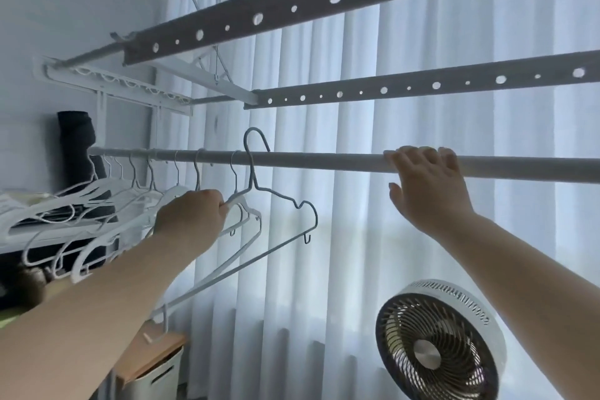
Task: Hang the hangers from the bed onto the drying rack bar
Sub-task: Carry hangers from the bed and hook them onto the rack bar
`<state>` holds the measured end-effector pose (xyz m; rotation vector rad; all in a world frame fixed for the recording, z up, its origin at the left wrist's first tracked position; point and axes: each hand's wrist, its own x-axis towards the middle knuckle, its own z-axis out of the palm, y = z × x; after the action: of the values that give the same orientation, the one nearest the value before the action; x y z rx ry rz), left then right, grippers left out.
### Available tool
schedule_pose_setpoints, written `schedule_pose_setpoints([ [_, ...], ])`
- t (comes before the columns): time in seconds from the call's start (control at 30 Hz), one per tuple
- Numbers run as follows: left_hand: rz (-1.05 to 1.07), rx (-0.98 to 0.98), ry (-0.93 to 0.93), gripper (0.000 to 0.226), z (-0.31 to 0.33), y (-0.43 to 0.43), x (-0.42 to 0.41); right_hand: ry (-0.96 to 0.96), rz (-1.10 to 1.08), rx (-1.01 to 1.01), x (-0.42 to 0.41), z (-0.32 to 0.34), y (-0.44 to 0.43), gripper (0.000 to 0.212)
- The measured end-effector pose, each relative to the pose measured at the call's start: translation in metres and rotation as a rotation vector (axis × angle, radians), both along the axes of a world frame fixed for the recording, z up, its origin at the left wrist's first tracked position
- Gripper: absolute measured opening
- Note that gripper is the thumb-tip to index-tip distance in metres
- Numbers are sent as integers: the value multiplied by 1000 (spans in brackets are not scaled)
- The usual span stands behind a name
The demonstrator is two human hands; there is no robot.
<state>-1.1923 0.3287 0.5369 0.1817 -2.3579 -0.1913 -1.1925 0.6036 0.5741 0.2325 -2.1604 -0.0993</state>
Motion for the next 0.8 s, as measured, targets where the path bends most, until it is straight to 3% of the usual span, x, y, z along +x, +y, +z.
schedule_pose_setpoints([
  [0.4,135,-21,-126,30,-10,29,-15,168,120,69,-18,-5,21,42],
  [0.8,24,18,-138,35,-17,29,-14,214,104,55,-22,-9,19,46],
])
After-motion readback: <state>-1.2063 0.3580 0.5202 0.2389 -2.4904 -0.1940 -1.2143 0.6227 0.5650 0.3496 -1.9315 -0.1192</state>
